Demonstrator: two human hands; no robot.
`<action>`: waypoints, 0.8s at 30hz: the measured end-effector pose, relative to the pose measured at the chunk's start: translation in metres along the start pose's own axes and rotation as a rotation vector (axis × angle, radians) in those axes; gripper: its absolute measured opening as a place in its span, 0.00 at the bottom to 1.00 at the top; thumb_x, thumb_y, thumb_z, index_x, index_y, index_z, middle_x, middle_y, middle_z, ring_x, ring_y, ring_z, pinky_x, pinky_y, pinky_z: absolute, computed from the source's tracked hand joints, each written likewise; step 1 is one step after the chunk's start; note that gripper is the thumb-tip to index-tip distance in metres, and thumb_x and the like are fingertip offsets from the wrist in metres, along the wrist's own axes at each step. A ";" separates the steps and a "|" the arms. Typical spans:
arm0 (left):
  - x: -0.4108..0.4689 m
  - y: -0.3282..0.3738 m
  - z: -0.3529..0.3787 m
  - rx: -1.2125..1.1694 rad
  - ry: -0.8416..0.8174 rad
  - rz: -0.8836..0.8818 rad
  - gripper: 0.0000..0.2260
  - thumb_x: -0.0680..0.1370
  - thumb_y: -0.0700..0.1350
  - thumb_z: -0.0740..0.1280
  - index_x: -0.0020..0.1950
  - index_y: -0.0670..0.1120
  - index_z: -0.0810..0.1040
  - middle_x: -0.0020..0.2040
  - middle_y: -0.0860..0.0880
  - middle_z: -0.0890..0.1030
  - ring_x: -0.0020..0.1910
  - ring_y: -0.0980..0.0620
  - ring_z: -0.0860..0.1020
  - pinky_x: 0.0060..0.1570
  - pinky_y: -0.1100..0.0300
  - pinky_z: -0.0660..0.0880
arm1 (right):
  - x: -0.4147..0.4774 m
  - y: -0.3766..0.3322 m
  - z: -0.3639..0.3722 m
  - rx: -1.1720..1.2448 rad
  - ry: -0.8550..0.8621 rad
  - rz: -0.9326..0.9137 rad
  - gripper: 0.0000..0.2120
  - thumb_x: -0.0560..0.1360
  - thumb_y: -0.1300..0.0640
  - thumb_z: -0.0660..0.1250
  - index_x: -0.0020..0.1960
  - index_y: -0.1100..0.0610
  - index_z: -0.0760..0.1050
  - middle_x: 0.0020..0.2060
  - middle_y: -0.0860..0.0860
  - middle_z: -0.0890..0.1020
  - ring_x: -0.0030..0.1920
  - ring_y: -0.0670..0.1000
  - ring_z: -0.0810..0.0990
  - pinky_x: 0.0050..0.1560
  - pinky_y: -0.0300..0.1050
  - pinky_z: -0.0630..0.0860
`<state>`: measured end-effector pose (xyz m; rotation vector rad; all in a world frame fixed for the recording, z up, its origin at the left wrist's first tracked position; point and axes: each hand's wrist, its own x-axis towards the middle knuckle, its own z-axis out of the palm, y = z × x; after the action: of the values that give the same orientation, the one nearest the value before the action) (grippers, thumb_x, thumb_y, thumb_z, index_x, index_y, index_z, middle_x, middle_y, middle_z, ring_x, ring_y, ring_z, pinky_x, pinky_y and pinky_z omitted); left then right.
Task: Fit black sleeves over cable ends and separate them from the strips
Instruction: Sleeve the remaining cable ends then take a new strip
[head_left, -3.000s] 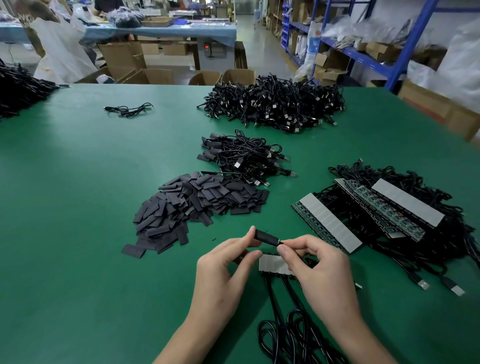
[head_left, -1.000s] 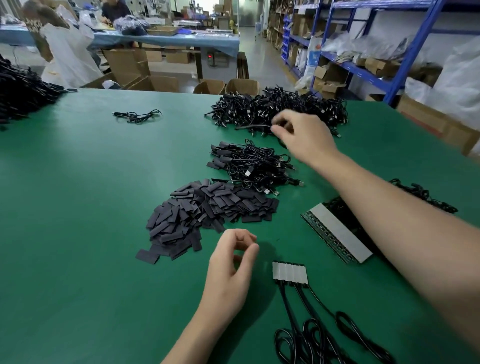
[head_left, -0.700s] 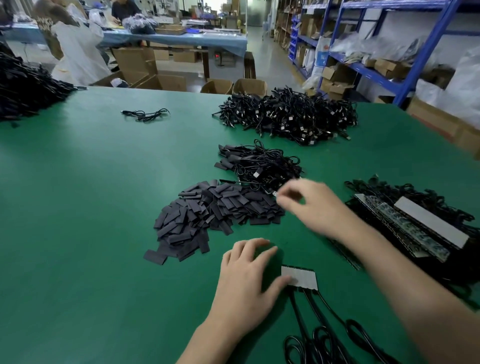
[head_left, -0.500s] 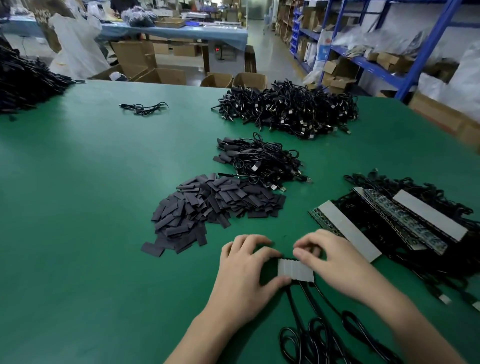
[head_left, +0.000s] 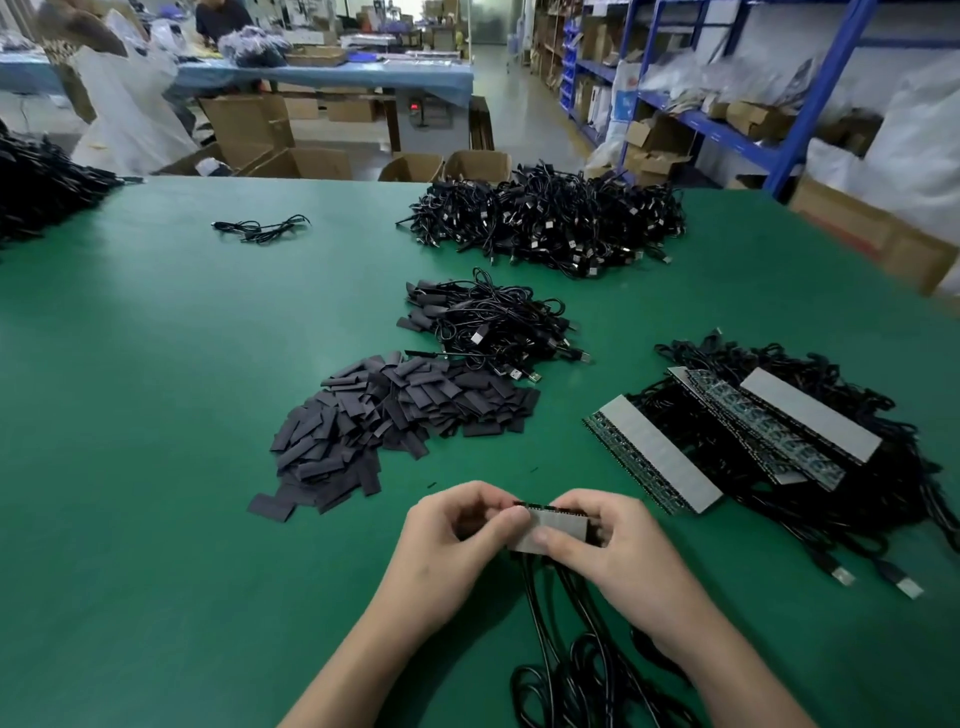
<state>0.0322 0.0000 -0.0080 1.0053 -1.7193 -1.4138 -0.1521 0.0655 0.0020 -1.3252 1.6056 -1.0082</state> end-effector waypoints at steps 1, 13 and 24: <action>0.000 -0.001 0.000 0.008 -0.009 -0.004 0.03 0.79 0.46 0.73 0.45 0.50 0.85 0.41 0.42 0.84 0.39 0.52 0.80 0.43 0.57 0.76 | 0.000 0.001 0.002 0.011 0.007 -0.003 0.15 0.68 0.36 0.72 0.49 0.44 0.83 0.40 0.47 0.86 0.42 0.48 0.85 0.50 0.53 0.81; 0.000 0.001 0.002 -0.075 -0.011 0.001 0.10 0.77 0.52 0.73 0.43 0.47 0.86 0.40 0.45 0.86 0.38 0.52 0.82 0.42 0.58 0.77 | 0.003 0.003 0.010 0.066 0.017 -0.014 0.15 0.71 0.40 0.73 0.49 0.49 0.83 0.40 0.53 0.86 0.45 0.59 0.85 0.53 0.66 0.80; 0.000 -0.006 0.000 0.303 0.139 0.112 0.07 0.78 0.51 0.73 0.41 0.54 0.83 0.37 0.58 0.82 0.37 0.60 0.79 0.37 0.66 0.73 | -0.019 -0.047 -0.017 -0.069 0.335 -0.264 0.11 0.76 0.42 0.71 0.58 0.39 0.79 0.53 0.39 0.84 0.57 0.42 0.81 0.60 0.48 0.78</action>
<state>0.0331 -0.0008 -0.0142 1.1185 -1.8889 -1.0081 -0.1489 0.0799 0.0537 -1.5040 1.7521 -1.4060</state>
